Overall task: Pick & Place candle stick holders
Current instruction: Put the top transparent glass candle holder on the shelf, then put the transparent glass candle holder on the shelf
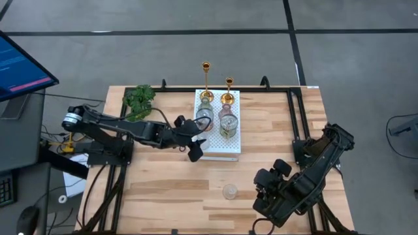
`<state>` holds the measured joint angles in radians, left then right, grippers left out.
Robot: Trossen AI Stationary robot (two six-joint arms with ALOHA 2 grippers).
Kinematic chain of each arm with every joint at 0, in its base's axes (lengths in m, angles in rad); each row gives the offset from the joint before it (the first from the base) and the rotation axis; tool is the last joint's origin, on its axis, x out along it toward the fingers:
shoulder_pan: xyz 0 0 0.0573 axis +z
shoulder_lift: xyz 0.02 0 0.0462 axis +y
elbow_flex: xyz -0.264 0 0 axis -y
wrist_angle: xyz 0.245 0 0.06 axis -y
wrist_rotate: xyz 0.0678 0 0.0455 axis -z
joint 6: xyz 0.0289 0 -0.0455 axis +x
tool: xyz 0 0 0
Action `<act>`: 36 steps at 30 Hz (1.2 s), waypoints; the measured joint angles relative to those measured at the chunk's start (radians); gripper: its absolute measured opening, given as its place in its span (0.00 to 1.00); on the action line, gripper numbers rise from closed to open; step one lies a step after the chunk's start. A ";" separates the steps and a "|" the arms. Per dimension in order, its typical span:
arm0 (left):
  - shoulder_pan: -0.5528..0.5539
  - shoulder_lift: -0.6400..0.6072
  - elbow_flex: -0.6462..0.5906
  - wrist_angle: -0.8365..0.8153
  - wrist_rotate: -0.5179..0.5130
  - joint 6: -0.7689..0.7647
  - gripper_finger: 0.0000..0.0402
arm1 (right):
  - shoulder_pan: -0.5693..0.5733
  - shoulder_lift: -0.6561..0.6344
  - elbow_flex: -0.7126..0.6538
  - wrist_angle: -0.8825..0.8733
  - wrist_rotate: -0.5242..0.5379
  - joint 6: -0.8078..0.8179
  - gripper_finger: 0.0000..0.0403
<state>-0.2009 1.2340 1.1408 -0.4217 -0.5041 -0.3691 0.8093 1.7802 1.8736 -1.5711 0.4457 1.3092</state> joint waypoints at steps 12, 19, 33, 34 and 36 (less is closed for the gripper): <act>-0.001 0.001 -0.001 0.028 0.011 0.084 0.61 | 0.000 0.000 0.000 0.000 0.009 0.000 0.51; -0.001 0.001 -0.001 0.034 -0.002 0.085 0.63 | 0.000 0.000 0.000 0.000 0.009 0.017 0.51; -0.001 0.000 -0.001 0.062 -0.027 0.156 0.60 | 0.000 0.000 0.000 0.000 0.009 0.033 0.51; -0.002 -0.005 -0.001 0.063 -0.027 0.156 0.60 | 0.000 0.000 0.000 0.000 0.009 0.042 0.52; -0.011 -0.023 -0.003 0.065 -0.027 0.167 0.61 | 0.000 0.000 0.000 0.000 0.006 0.052 0.54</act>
<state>-0.2122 1.2107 1.1381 -0.3571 -0.5316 -0.2019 0.8092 1.7802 1.8736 -1.5710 0.4519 1.3616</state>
